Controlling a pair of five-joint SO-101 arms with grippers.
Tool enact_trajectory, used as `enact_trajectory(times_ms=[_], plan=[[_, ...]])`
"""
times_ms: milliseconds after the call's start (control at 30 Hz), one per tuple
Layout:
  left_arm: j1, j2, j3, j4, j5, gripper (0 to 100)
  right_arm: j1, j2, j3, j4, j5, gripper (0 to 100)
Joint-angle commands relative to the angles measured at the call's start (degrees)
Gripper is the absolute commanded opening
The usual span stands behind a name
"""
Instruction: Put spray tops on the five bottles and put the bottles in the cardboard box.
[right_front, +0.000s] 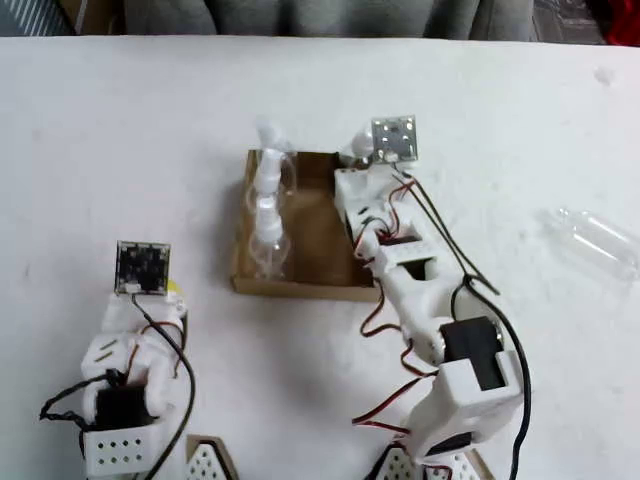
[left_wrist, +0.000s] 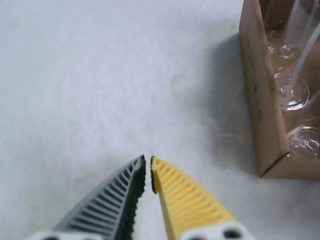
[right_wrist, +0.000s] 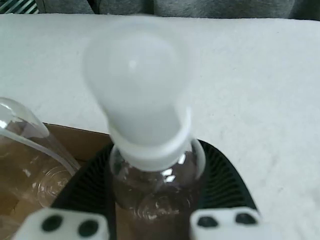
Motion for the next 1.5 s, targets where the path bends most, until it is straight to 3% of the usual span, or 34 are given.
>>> enact_trajectory(times_ms=[0,233,967,1200,1467], plan=[[-0.7,-0.4,-0.1,-1.6,-0.6,2,-0.9,-0.2,0.0,-0.1,0.3,2.0],[-0.7,-0.4,-0.1,-1.6,-0.6,2,-1.0,-0.1,0.0,-0.1,-0.2,15.8],[-0.7,-0.4,-0.1,-1.6,-0.6,2,-2.0,-0.1,0.1,-0.3,0.3,16.4],[-0.7,-0.4,-0.1,-1.6,-0.6,2,-2.7,-0.1,0.5,-0.2,0.3,30.3],[-0.7,-0.4,-0.1,-1.6,-0.6,2,-2.9,2.4,0.1,-1.5,0.3,31.4]])
